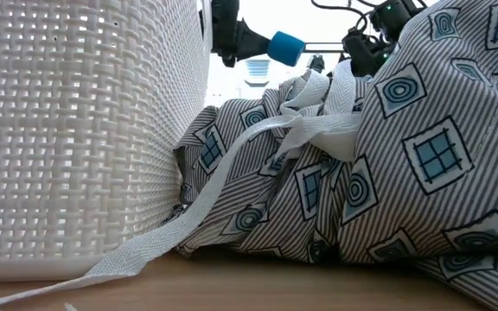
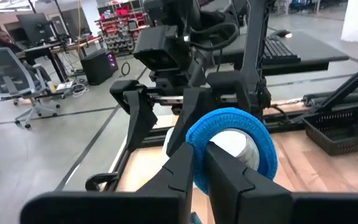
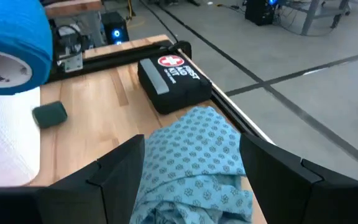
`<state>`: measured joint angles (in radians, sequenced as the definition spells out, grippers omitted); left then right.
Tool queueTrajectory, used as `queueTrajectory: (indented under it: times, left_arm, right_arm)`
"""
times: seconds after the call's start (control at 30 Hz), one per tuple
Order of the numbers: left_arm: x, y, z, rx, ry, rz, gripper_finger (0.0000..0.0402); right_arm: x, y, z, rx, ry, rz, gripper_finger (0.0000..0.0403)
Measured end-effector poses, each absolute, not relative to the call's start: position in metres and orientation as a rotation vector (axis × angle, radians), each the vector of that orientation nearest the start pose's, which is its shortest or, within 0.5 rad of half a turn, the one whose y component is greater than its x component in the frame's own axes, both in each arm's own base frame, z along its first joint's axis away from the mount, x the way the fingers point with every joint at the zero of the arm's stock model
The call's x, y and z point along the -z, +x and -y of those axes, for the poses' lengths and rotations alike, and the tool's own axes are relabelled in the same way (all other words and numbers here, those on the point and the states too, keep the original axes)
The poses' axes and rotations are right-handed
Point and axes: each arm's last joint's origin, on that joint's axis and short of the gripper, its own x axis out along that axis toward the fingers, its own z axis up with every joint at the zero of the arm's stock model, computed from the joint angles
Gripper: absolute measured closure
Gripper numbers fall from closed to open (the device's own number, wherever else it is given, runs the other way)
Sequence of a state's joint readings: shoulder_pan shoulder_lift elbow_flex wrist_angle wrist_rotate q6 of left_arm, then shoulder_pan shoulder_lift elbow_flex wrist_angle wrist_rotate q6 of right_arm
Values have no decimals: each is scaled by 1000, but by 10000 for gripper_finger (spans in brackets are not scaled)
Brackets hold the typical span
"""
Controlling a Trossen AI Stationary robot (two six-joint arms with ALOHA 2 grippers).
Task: Pick & Place Medicine items
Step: Put the blue bandage into the small white bin
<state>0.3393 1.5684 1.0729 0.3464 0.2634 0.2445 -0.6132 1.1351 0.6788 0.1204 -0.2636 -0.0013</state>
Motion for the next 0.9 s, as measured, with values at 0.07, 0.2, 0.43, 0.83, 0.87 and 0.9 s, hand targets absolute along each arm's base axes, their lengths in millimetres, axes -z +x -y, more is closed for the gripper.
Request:
queueTrajectory:
  times: [0.07,0.2,0.43,0.83,0.87,0.9]
  left_arm:
    - [-289,340,-112,-57,200,-160,364]
    - [-289,340,-112,-57,200,-160,364]
    - [-289,340,-113,-57,215,-161,364]
    - [-289,340,-113,-57,215,-160,364]
    - [-289,340,-112,-57,215,-160,364]
    - [-289,340,-112,-57,215,-160,364]
  right_arm:
    - [-256,205,134,322,126,-322,143]
    - [-257,209,126,187,107,-310,149]
    - [-256,220,103,-32,1,-306,161]
    - [-264,228,91,-89,-119,-228,172]
    - [-264,228,91,-88,-121,-222,172]
    - [-265,228,91,-87,-123,-216,172]
